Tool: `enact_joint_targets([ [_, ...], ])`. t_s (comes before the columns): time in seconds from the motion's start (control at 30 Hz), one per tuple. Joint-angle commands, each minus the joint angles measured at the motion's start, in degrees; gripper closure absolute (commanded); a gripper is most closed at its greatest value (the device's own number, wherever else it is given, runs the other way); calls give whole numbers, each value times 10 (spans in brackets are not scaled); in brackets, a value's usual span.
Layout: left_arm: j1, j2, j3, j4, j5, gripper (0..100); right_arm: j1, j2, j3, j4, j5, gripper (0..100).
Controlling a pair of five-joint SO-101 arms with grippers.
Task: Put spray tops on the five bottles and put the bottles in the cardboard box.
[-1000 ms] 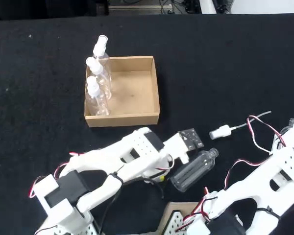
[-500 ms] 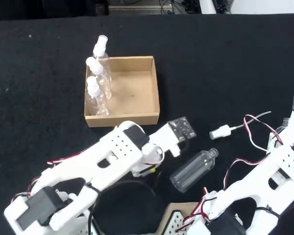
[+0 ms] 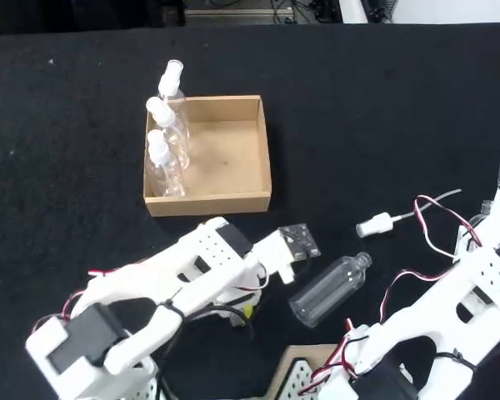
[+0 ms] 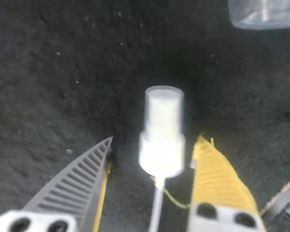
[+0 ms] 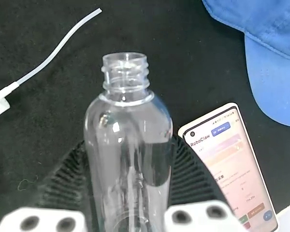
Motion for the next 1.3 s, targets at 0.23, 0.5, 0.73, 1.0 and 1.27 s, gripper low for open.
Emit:
enact_joint_targets([
  [0.23,-8,32,-7,-28,-6,860,-10,-32,-10,3,-4,988],
  [0.5,-21,31,-45,7,-6,966,-14,-32,-14,4,-4,988],
  [0.73,-17,31,-135,119,-4,970,-15,-32,-79,75,-5,988],
  [1.0,-65,-10,-220,210,-3,970,-66,-33,-88,93,-91,988],
  [1.27,-120,-251,-225,228,32,970,-158,-128,-39,111,-183,988],
])
